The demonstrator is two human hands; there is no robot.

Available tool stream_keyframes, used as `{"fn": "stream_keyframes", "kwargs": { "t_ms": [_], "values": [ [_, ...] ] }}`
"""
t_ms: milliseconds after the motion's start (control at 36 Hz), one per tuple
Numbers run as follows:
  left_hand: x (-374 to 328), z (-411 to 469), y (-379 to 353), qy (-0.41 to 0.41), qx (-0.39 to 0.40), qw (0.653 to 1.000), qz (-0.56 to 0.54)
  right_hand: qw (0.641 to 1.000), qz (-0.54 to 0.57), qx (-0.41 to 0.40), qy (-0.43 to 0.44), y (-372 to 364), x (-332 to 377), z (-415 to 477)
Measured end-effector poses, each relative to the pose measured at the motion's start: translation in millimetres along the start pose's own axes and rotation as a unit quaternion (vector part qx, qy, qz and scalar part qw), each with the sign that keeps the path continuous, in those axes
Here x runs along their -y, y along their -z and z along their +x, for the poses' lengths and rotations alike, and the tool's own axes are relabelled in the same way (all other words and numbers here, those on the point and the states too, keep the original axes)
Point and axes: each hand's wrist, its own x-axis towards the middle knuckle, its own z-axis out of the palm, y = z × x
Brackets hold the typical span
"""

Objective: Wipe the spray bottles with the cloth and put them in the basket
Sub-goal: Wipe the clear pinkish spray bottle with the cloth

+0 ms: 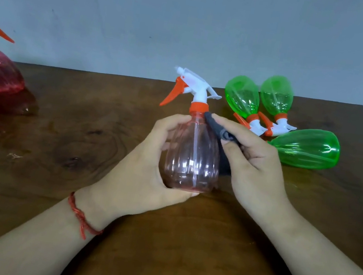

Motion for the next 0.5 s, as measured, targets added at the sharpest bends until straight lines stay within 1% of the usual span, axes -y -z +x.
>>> {"fn": "stream_keyframes", "kwargs": {
  "t_ms": [56, 167, 250, 333, 444, 500],
  "values": [
    [1.5, -0.2, -1.1, 0.001, 0.006, 1.0, -0.008, 0.999, -0.03, 0.001, 0.015, 1.2, 0.9, -1.6],
    [3.7, -0.3, -2.8, -0.014, 0.012, 1.0, -0.015, 0.995, -0.072, 0.008, 0.072, 3.8, 1.4, -3.8],
    [6.2, 1.6, -2.4, -0.029, 0.007, 0.999, 0.017, 0.986, -0.115, 0.004, 0.116, 5.7, 0.1, -2.6],
    [7.1, 3.8, -3.0, -0.053, 0.002, 0.996, 0.07, 0.977, -0.155, 0.003, 0.149, 5.4, -3.5, -2.4],
    [7.1, 3.2, -5.6, -0.068, -0.019, 0.991, 0.11, 0.971, -0.177, 0.008, 0.16, 5.3, -2.6, -4.3],
    [6.7, 2.7, -5.8, -0.067, -0.033, 0.99, 0.123, 0.962, -0.209, 0.017, 0.173, 4.6, 1.6, -6.4]
  ]
}}
